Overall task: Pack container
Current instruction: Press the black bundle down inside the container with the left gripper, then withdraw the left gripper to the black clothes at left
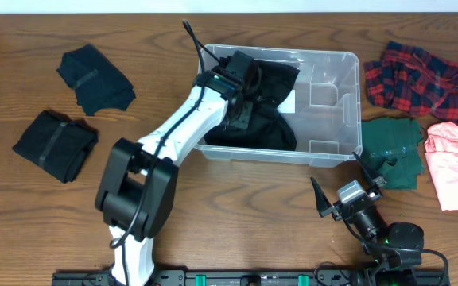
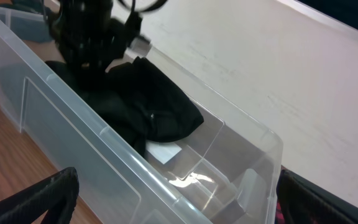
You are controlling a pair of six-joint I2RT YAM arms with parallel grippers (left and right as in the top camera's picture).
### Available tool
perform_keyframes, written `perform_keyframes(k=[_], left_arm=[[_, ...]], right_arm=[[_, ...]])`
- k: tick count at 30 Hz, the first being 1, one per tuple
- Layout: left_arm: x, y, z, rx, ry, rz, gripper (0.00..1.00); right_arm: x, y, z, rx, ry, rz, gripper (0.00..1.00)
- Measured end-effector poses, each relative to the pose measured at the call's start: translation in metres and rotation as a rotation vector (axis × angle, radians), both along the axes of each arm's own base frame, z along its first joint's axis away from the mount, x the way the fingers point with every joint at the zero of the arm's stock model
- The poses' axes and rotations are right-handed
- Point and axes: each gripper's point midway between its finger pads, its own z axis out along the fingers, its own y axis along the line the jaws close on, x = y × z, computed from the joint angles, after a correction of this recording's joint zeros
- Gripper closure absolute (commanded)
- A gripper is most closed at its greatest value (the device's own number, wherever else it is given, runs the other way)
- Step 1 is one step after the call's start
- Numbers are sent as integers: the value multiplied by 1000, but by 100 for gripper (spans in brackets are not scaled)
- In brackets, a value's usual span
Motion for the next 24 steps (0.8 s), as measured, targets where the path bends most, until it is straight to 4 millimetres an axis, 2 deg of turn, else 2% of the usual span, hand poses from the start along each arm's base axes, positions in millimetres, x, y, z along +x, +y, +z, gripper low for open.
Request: perform_keyframes(k=[3, 8, 13, 18, 24], left_arm=[[0, -1, -8, 2, 14, 2, 93], [0, -1, -7, -1, 10, 4, 94], [1, -2, 3, -13, -11, 4, 93], [6, -4, 42, -60, -92, 5, 93], [10, 7, 103, -129, -218, 29, 93]], right_arm=[[0, 0, 0, 0, 0, 0, 1], [0, 0, 0, 0, 0, 0, 1], [0, 0, 0, 0, 0, 0, 1], [0, 0, 0, 0, 0, 0, 1], [0, 0, 0, 0, 0, 0, 1]])
